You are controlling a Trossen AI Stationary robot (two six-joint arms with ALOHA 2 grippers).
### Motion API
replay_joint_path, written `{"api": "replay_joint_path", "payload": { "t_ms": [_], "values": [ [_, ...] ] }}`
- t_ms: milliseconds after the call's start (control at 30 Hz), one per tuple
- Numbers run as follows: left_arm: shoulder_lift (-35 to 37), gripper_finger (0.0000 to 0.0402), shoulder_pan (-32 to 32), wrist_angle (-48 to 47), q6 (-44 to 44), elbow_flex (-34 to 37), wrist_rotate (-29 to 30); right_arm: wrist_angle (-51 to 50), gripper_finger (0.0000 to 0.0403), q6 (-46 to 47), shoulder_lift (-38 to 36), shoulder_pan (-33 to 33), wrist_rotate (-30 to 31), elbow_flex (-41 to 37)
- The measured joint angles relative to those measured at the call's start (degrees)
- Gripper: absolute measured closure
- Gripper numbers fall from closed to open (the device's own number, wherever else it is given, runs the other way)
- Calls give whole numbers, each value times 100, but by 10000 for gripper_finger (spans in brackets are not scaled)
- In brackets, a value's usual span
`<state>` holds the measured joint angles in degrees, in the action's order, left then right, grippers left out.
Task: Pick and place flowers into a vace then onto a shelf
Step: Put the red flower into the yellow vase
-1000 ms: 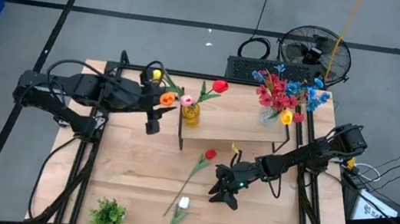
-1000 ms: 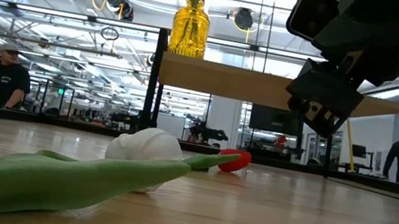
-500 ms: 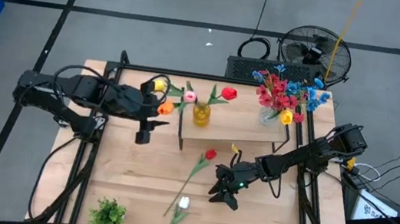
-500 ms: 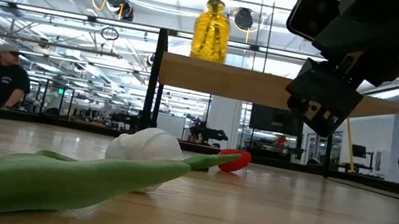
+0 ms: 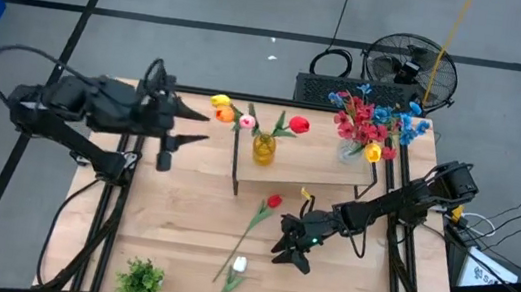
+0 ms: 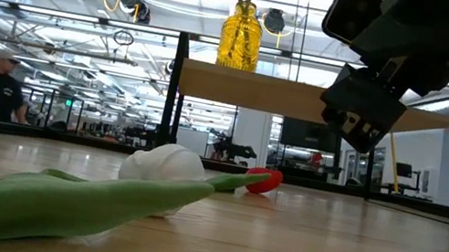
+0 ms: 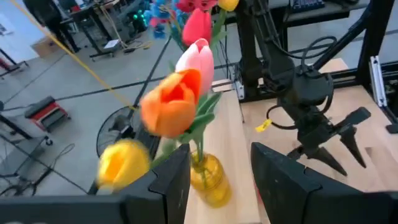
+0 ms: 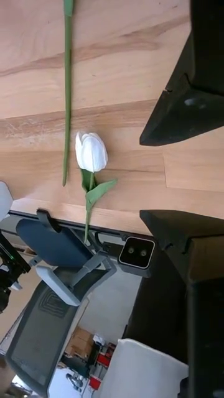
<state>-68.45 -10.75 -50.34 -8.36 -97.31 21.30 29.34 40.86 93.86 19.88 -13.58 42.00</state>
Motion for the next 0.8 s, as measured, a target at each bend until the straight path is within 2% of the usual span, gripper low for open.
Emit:
{"api": "replay_joint_path", "payload": {
  "t_ms": [67, 133, 333, 433, 633, 800],
  "values": [
    [12, 227, -34, -416, 269, -190, -33, 0, 234, -58, 0, 0, 0, 0],
    [16, 227, -58, -905, 934, -273, -261, 0, 234, -225, 0, -1, 0, 0],
    [-44, 227, -345, -2196, 3874, 4, -1499, -90, 234, -411, 2, 0, 38, 0],
    [-65, 227, -627, -2512, 4947, 433, -1936, -196, 234, -466, 2, 0, 164, 0],
    [-74, 227, -1217, -1441, 6857, 1992, -1618, -280, 234, -491, 4, 0, 166, 0],
    [-394, 227, -1513, 1080, 7214, 3568, -1528, -284, 234, -503, 4, 0, 160, 0]
  ]
}}
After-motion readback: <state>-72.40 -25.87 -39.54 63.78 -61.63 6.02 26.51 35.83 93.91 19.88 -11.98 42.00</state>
